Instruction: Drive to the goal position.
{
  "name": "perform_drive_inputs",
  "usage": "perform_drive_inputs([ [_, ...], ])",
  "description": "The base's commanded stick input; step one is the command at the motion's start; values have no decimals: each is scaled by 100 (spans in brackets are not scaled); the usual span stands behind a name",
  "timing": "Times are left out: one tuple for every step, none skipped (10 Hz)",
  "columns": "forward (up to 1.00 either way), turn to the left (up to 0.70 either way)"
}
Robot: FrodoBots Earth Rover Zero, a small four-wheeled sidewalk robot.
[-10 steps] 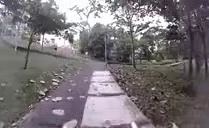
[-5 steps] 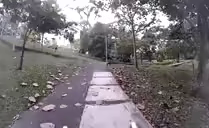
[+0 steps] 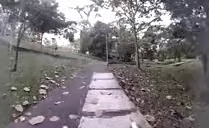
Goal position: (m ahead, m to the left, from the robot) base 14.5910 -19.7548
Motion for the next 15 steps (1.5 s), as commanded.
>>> perform_drive_inputs([
  [70,0],
  [70,0],
  [70,0],
  [70,0],
  [70,0],
  [70,0],
  [70,0],
  [70,0],
  [70,0],
  [70,0],
  [70,0],
  [70,0],
  [70,0],
  [70,0],
  [70,0],
])
